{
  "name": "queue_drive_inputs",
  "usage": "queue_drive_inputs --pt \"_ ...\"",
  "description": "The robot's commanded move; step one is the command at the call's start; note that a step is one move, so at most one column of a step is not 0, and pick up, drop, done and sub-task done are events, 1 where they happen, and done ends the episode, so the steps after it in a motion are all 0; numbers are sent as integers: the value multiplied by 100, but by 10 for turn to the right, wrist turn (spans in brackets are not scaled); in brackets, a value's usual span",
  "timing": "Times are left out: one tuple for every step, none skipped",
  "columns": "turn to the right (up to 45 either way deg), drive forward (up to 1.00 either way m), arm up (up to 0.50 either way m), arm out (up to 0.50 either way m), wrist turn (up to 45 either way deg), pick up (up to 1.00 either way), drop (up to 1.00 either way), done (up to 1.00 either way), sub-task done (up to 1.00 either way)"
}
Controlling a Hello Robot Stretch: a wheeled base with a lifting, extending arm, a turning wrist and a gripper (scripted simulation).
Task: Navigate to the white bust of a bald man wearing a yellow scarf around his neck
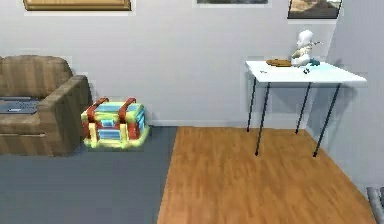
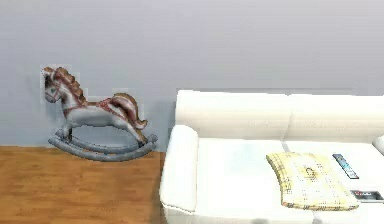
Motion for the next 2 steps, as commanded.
queue_drive_inputs --pt "0 15 0 0 0 0 0 0 0" --pt "210 0 0 0 0 0 0 0 0"
